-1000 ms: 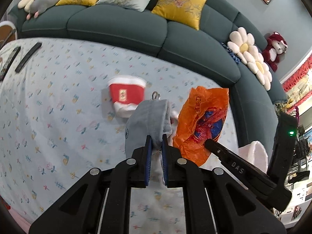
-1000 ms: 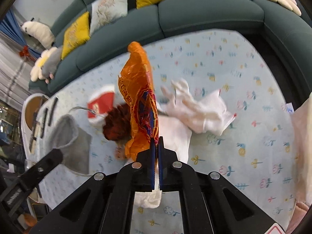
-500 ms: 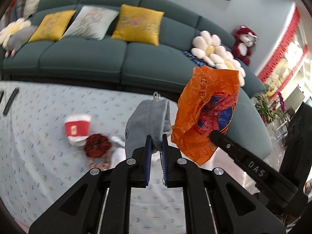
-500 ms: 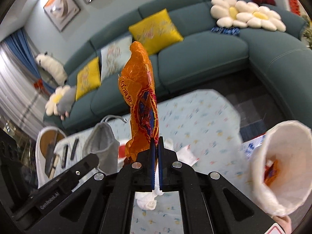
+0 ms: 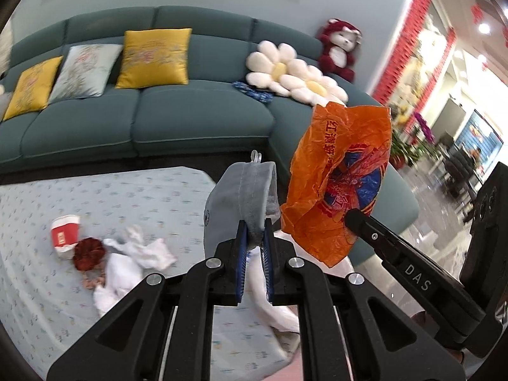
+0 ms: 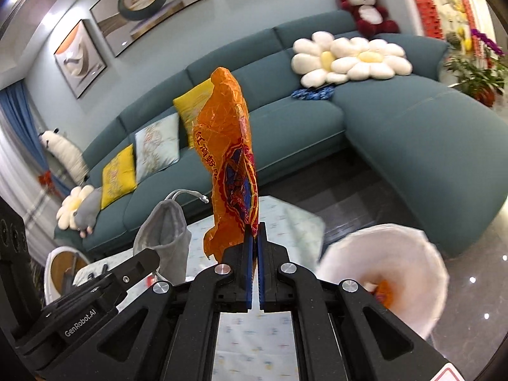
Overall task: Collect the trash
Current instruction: 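Carry the grey cloth and orange bag over the white bin and open both tools, then move both tools back to the table over the white tissues, then grasp a white tissue with the left tool while the right grasps another tissue, then carry both tissues over the white bin and open both tools, then move both tools back to the scrunchie and hair tie on the table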
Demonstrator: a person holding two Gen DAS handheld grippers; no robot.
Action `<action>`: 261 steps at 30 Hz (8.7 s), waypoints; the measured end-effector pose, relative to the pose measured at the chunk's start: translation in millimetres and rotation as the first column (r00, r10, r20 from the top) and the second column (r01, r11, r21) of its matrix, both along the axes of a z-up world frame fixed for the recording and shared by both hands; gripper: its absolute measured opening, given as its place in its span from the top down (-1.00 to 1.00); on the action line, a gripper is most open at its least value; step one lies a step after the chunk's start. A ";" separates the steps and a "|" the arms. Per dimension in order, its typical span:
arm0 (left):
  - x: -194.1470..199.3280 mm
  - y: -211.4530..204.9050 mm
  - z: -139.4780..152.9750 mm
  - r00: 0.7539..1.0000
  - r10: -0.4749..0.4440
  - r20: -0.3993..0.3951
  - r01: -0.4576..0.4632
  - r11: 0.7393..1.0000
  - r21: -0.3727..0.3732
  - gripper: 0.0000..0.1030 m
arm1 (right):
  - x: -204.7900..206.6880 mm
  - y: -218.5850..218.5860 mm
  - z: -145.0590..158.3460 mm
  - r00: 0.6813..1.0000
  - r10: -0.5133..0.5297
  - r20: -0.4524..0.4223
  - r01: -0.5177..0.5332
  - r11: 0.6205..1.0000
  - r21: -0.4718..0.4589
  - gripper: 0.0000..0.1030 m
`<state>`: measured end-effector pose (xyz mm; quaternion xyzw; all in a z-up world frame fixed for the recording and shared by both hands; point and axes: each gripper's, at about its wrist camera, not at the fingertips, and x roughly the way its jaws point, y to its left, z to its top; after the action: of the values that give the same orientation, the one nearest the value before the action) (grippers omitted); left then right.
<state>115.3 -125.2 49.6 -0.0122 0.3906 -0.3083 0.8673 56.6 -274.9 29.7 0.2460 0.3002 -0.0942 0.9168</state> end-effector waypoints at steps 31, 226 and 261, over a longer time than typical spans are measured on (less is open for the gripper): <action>-43.4 -131.3 -65.2 0.975 -0.197 -0.104 0.210 0.969 0.130 0.54 | -76.4 -84.3 -105.0 0.967 -0.171 -0.191 0.177 0.984 0.018 0.83; 10.9 24.7 -56.5 0.982 0.132 -0.134 -0.116 0.986 0.115 0.33 | -4.1 42.5 -45.7 0.985 0.077 -0.153 -0.088 0.994 -0.065 0.46; 107.3 283.0 -171.2 0.803 0.503 -0.319 -0.459 0.864 0.206 0.14 | 172.1 259.1 -162.2 0.838 0.393 -0.378 -0.394 0.916 0.078 0.46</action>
<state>222.6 157.8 -121.6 -0.1158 0.5453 -0.0466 0.8289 228.7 -15.7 -132.5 0.1541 0.5188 0.0489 0.8395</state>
